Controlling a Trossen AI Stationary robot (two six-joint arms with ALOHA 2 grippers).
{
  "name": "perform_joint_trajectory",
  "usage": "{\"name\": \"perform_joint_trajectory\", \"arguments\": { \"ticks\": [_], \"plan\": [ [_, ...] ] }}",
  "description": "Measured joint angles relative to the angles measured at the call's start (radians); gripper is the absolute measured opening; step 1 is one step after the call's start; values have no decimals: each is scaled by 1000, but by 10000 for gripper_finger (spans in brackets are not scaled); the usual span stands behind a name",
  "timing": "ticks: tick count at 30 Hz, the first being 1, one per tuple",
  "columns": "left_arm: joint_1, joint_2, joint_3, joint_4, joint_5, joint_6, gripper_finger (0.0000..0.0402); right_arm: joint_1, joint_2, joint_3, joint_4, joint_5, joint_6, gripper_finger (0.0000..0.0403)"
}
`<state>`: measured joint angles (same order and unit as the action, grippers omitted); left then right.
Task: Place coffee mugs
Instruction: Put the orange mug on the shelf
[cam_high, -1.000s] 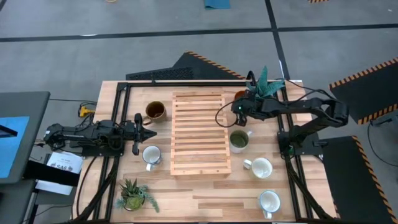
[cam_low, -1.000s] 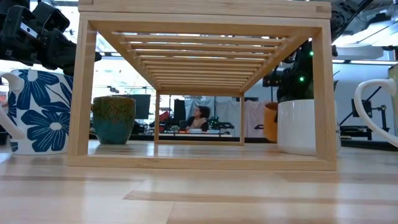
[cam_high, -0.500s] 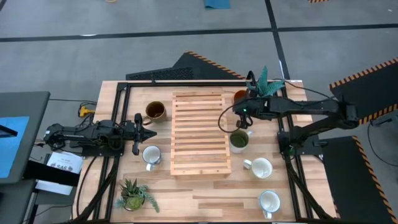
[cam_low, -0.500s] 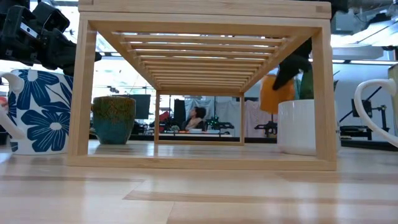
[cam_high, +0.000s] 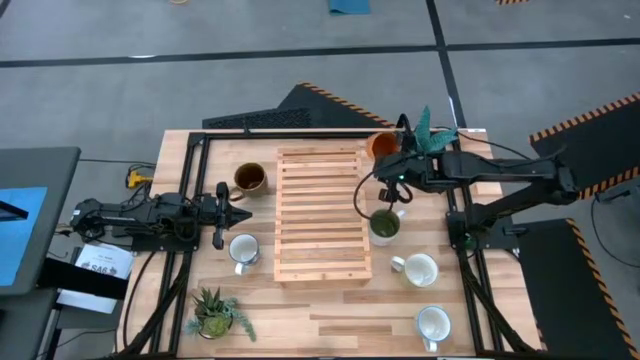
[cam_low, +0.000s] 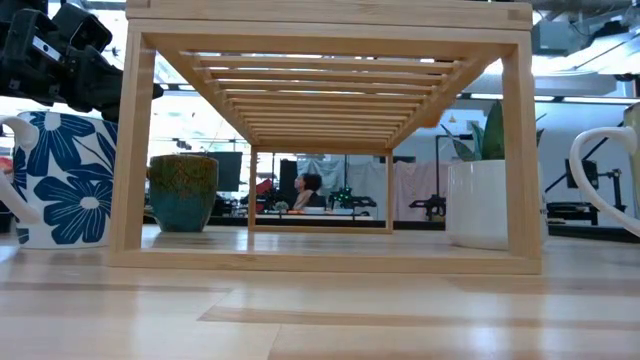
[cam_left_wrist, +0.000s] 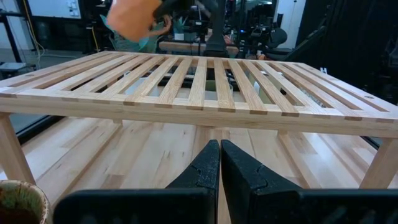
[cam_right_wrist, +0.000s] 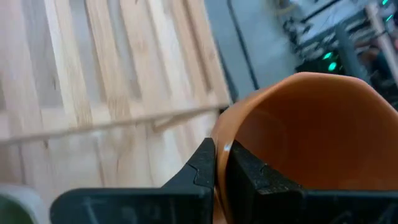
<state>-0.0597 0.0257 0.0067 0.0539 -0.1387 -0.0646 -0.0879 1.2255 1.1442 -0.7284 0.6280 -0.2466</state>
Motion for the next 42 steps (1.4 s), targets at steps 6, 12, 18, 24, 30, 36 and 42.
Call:
{"name": "perform_joint_trajectory", "arguments": {
  "ticks": [6,12,18,24,30,36,42],
  "plan": [
    [0,0,0,0,0,0,0,36,18,77,1,-35,-75,42],
    [0,0,0,0,0,0,0,42,108,172,-41,-189,-112,42],
    [0,0,0,0,0,0,0,47,244,323,-173,-216,-140,42],
    [0,0,0,0,0,0,0,46,342,414,-261,-238,-145,42],
    [0,0,0,0,0,0,0,36,379,446,-289,-244,-155,42],
    [0,0,0,-1,0,0,0,20,385,451,-293,-263,-128,64],
    [0,0,0,0,0,0,0,20,394,448,-288,-261,-129,131]
  ]
}}
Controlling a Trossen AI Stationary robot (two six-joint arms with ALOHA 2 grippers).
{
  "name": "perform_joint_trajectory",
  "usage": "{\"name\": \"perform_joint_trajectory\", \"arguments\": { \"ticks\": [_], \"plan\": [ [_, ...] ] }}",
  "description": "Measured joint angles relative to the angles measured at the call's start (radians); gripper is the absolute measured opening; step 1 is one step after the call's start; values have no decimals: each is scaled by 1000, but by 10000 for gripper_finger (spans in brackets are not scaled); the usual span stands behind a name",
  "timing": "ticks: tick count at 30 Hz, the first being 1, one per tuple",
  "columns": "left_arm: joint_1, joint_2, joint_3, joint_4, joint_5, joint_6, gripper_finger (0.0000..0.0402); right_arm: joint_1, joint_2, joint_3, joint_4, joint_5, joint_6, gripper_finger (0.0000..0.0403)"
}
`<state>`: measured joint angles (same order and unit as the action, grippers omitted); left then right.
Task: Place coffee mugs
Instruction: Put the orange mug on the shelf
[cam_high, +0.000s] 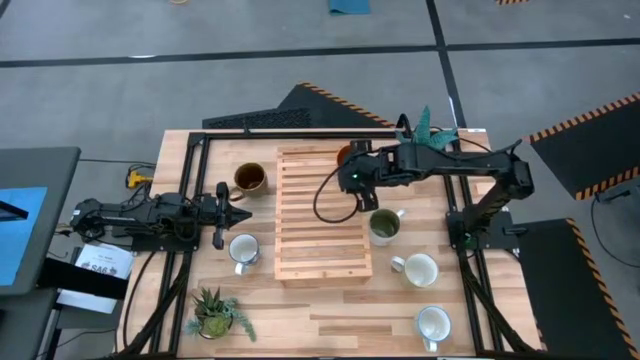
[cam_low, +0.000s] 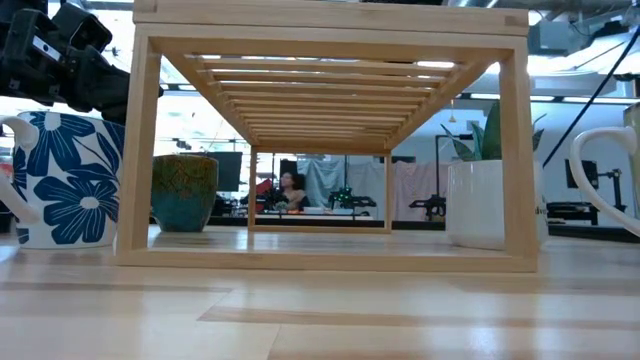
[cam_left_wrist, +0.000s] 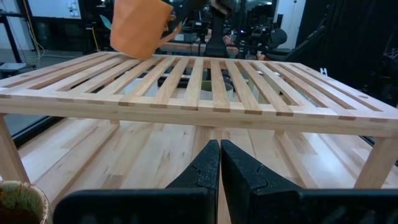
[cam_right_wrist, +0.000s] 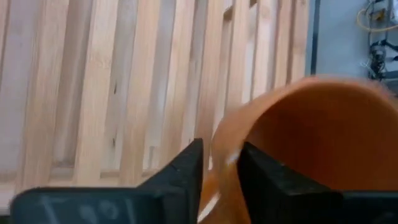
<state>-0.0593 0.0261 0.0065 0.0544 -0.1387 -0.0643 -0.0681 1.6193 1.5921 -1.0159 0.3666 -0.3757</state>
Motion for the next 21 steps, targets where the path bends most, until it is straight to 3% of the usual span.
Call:
{"name": "perform_joint_trajectory", "arguments": {
  "ticks": [7,21],
  "plan": [
    [0,0,0,-1,0,0,0,0,-4,0,37,2,-18,161],
    [0,0,0,-1,0,0,0,-6,-58,0,110,48,-41,177]
  ]
}}
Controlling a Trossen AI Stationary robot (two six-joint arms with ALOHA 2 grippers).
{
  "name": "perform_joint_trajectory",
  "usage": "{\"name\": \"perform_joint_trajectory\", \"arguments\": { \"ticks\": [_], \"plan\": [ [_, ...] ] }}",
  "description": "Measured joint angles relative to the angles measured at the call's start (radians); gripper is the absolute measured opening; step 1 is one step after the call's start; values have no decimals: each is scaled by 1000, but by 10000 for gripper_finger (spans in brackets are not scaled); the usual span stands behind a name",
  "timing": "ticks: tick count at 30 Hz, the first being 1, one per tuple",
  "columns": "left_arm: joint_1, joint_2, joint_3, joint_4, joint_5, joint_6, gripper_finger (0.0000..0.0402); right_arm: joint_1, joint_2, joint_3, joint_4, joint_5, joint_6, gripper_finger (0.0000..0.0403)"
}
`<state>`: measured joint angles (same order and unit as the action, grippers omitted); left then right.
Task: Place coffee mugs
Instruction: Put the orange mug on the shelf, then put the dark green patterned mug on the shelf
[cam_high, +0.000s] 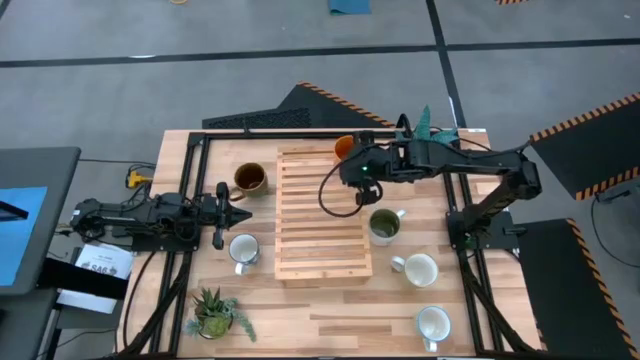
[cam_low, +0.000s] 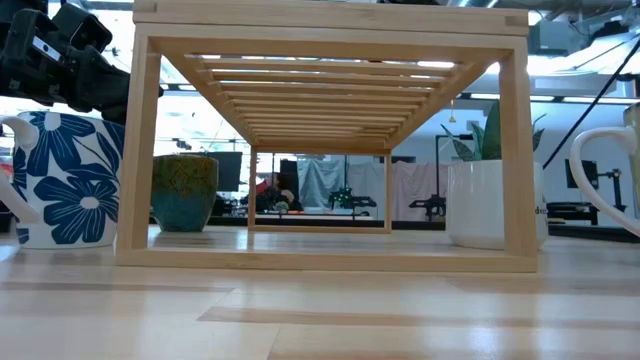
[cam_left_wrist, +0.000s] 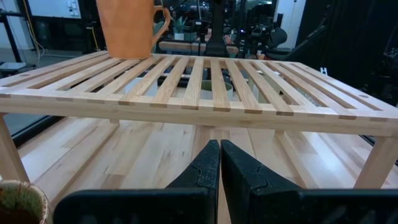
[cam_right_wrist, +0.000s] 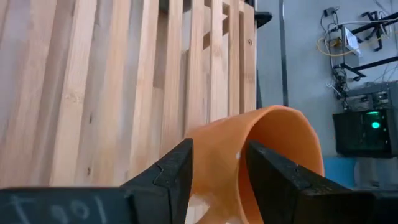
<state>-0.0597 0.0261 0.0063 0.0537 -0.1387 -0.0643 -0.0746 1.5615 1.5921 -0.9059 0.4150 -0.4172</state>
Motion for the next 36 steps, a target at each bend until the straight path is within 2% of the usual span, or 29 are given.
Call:
{"name": "perform_joint_trajectory", "arguments": {
  "ticks": [7,11,13,16,19,22,27,36],
  "plan": [
    [0,0,0,0,0,0,0,0,-28,0,27,10,-4,185],
    [0,0,0,0,0,0,0,19,-73,0,-40,9,31,185],
    [0,0,0,0,0,0,0,34,-105,0,-127,-1,98,185],
    [0,0,0,0,0,0,0,47,-161,-12,-241,-94,249,185],
    [0,0,0,0,0,0,0,82,-251,-103,-270,-133,366,183],
    [0,0,0,0,0,0,0,145,-367,-257,-224,-126,439,180],
    [0,0,0,0,0,0,0,249,-551,-519,-24,-80,515,178],
    [0,0,0,0,0,0,0,367,-757,-852,419,17,471,177]
  ]
}}
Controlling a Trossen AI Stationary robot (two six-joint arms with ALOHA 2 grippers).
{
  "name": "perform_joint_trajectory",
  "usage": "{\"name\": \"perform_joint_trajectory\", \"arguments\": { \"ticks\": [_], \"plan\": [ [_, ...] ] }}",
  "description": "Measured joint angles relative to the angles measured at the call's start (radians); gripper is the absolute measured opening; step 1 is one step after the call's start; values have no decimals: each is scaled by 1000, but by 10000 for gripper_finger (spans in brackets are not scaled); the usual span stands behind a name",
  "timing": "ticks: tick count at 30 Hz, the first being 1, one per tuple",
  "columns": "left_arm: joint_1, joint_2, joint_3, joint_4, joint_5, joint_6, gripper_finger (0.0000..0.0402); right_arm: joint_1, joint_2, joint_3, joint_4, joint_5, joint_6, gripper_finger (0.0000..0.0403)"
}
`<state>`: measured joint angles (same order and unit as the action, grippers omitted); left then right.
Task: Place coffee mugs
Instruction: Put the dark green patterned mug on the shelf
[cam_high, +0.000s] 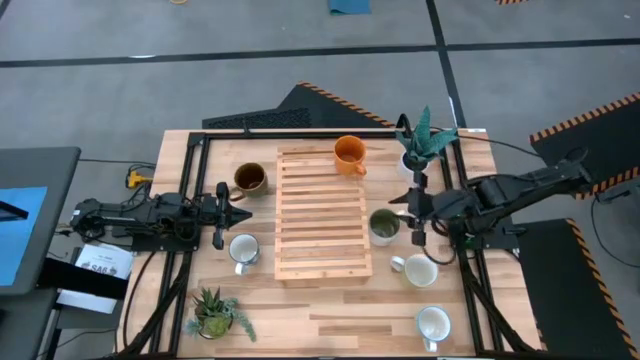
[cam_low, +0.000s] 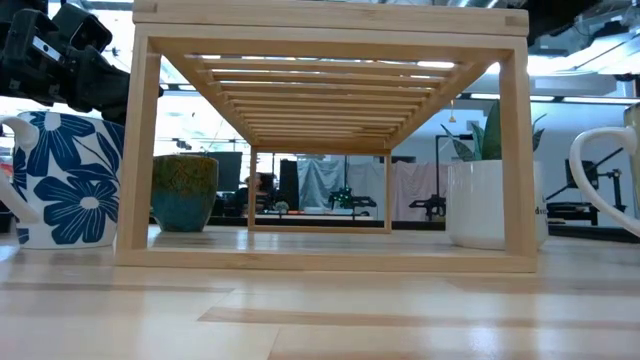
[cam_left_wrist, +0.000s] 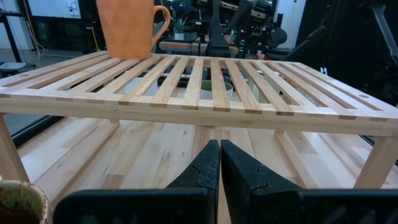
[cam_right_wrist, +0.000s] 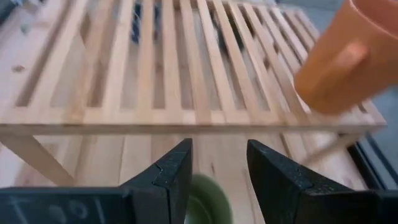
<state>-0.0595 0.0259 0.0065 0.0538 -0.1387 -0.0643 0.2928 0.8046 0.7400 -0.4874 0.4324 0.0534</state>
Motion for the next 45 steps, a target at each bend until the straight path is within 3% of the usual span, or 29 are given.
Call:
{"name": "perform_joint_trajectory", "arguments": {
  "ticks": [7,21,28,33,35,41,45],
  "plan": [
    [0,0,0,0,0,0,0,39,-109,-131,198,21,-44,177],
    [0,0,0,0,0,0,0,54,-445,-345,387,95,-124,177],
    [0,0,0,47,-70,36,0,54,-471,-421,516,92,-203,177],
    [1,0,0,187,-222,30,0,54,-472,-425,528,91,-206,177],
    [5,1,13,199,-233,55,3,54,-472,-425,532,92,-204,177],
    [5,130,121,145,-245,80,60,51,-471,-425,549,92,-209,177],
    [13,272,249,-76,-353,86,129,51,-471,-425,551,92,-204,177]
  ]
}}
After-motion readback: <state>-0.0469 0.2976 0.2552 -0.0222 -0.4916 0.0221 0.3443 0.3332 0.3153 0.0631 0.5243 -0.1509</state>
